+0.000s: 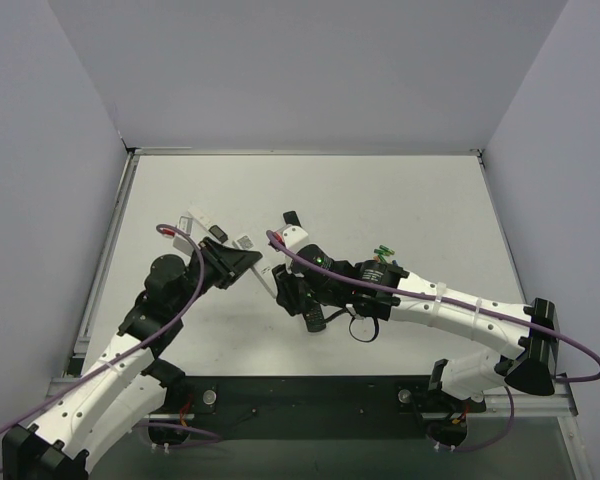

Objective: Load the batteries into the remote control
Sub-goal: Remove the battery cover from the remote control, then place the battery cover at the center of the board, then pick up the battery from the center of the board.

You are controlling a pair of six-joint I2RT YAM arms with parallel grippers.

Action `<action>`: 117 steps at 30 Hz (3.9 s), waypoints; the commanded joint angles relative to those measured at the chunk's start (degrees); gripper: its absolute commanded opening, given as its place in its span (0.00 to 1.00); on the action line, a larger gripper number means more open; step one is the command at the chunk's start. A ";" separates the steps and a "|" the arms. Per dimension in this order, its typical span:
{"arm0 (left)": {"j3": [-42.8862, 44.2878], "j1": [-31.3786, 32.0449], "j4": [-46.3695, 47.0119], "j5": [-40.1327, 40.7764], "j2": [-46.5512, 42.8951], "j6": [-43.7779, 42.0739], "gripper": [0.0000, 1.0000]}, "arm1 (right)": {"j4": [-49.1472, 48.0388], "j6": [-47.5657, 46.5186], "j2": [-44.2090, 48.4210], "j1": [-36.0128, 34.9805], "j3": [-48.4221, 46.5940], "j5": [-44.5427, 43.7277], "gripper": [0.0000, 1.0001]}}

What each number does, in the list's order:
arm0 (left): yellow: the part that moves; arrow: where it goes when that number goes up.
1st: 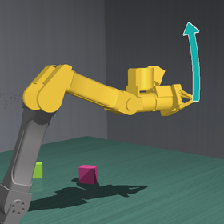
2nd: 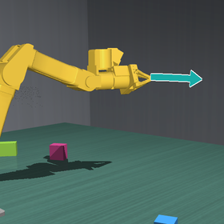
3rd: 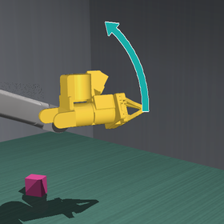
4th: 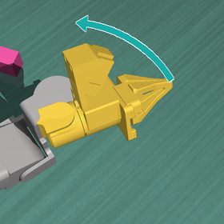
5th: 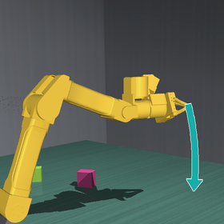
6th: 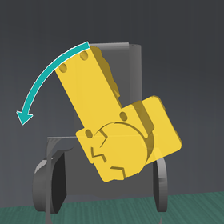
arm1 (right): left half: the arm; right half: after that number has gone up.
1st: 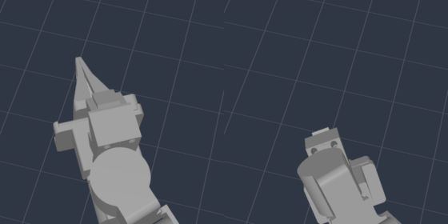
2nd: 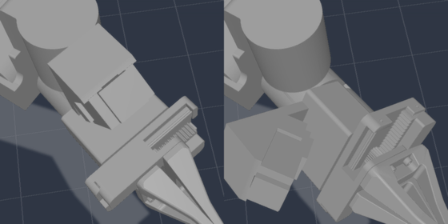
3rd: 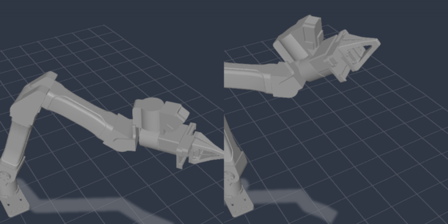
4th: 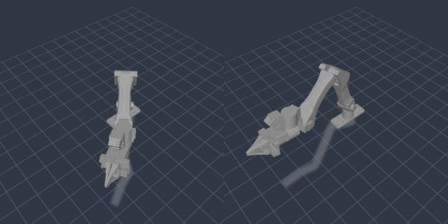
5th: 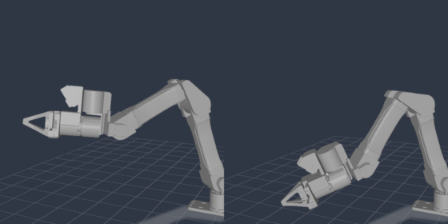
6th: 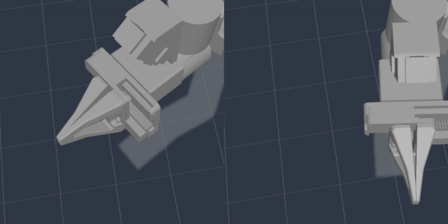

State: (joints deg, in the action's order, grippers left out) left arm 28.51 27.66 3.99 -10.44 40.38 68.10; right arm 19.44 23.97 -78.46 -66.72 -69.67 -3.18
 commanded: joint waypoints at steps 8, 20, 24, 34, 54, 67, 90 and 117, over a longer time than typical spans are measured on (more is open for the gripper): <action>0.14 -0.33 0.41 6.83 -2.41 -0.68 0.00 | -0.98 -0.50 1.90 0.10 1.11 -0.25 0.00; -1.36 -1.64 -1.17 10.00 -3.64 -4.01 0.00 | -1.51 -2.70 7.34 1.94 6.46 -1.47 0.00; -2.05 -3.22 -2.84 10.00 -5.83 -8.67 0.00 | -0.64 -1.38 10.51 7.38 12.09 -1.48 0.00; -3.90 -4.98 -0.66 2.71 -8.12 -13.52 0.00 | 1.48 -0.41 10.08 24.43 25.45 2.74 0.00; -5.75 -5.25 -0.56 -5.56 -12.52 -18.35 0.00 | 0.16 -0.68 -6.62 26.99 26.78 5.38 0.21; -5.31 -6.21 3.66 -11.88 -7.25 -22.48 0.00 | 1.30 1.43 -5.23 24.79 26.16 4.23 0.70; 8.04 -10.17 -6.62 -25.94 3.82 -34.86 0.00 | -1.25 2.14 4.56 50.89 23.00 5.20 0.58; 5.50 -12.01 -2.67 -26.74 9.98 -34.26 0.00 | -0.02 -5.42 -15.41 52.57 12.28 6.43 0.23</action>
State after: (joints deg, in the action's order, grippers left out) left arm 33.82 16.14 -3.33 -36.12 50.92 32.84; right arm 16.58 19.84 -92.51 -14.55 -54.94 3.46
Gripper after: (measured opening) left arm 0.343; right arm 0.235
